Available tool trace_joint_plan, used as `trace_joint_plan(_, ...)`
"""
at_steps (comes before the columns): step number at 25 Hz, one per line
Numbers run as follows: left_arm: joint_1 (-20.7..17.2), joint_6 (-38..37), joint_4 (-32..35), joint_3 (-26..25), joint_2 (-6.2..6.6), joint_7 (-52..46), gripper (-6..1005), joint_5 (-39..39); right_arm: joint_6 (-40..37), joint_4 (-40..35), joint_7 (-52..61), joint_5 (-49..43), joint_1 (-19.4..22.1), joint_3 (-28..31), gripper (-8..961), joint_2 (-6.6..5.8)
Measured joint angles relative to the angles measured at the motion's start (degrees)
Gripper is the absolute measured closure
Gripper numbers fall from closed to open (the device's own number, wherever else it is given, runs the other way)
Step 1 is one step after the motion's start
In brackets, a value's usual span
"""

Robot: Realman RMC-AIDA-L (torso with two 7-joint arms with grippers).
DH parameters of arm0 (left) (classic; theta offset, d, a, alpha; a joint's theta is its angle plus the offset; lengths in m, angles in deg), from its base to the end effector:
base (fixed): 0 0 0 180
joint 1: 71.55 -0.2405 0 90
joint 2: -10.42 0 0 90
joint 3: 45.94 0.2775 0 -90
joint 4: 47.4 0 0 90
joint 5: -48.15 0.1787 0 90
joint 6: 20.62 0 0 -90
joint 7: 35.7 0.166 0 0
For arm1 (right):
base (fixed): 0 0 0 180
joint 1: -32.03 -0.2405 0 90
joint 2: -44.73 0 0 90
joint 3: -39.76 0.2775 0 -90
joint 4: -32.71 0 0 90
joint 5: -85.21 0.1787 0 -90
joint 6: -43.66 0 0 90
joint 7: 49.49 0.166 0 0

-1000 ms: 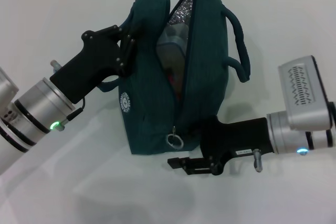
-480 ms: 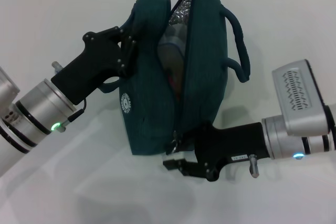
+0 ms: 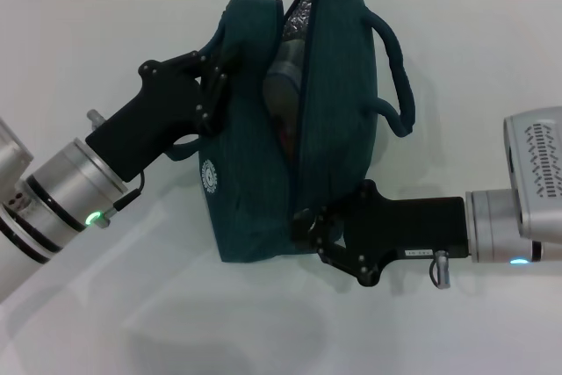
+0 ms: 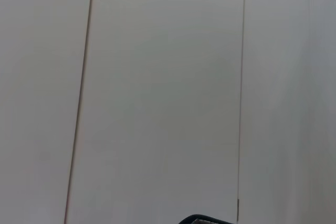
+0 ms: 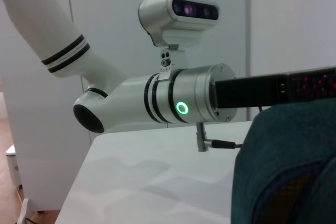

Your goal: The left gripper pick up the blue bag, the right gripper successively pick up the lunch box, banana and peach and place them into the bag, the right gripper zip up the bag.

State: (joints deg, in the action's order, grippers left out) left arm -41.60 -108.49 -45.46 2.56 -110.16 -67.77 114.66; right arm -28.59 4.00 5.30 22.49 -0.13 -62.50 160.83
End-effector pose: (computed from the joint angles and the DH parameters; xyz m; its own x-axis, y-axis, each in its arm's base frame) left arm -0.2367 0.3152 -0.0504 0.5617 -0.0566 0.8254 0.5470 -0.7231 -0.4218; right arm 0.1981 0.2898 -0.1112 0.8719 -0.0188 -0.4893 -0.0619 -0.9955 -0.0722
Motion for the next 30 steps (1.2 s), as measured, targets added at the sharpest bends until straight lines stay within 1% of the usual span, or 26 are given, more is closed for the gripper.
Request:
trace_joint_plan(2,-0.10,-0.01,0.00,0.01,-0.05,0.00,924,0.00,-0.20,0.09,-1.02,0.05,0.27,0.02,881,0.03)
trace_joint_plan(10,-0.49,-1.15,-0.40,0.02,-0.18,0.00,907,0.37,-2.82,0.17,-5.77,1.44,2.65,0.06,882,0.06)
trace_joint_plan(14,-0.53,-2.46,-1.40,-0.10,-0.14,-0.69,899,0.23,-3.92,-0.01,-6.16,1.47,2.84,0.05,883,-0.11)
trace_joint_plan(17,-0.57,-3.84,-1.39,-0.19,0.02,-4.63,804,0.09,-4.39,-0.05,-6.21,1.47,2.85,0.05,883,-0.17)
trace_joint_plan(20,-0.59,-4.65,-0.98,-0.28,0.31,-11.08,710,-0.12,-4.79,-0.11,-6.24,1.47,2.73,0.05,884,-0.17)
trace_joint_plan(22,-1.01,-4.61,-0.72,-0.32,0.59,-14.26,668,-0.54,-4.92,-0.27,-6.28,1.47,2.65,0.09,884,-0.18)
trace_joint_plan(24,-2.15,-5.14,-0.03,-0.34,0.70,-15.30,626,-0.74,-5.15,-0.62,-6.32,1.49,2.76,0.86,885,-0.21)
trace_joint_plan(25,-3.42,-6.29,0.76,-0.34,0.67,-15.23,605,-0.93,-5.15,-0.62,-6.32,1.49,2.76,0.86,885,-0.21)
trace_joint_plan(26,-4.60,-7.47,1.50,-0.33,0.60,-15.03,583,-1.11,-5.85,-0.88,-6.35,1.51,2.94,2.23,885,-0.29)
trace_joint_plan(29,-8.58,-11.55,3.01,-0.17,0.58,-14.09,520,-1.46,-7.02,-0.70,-6.37,1.55,2.96,4.15,885,-0.42)
trace_joint_plan(30,-9.39,-12.12,3.21,-0.08,0.63,-13.82,499,-1.39,-7.21,-0.57,-6.37,1.55,2.95,4.63,884,-0.42)
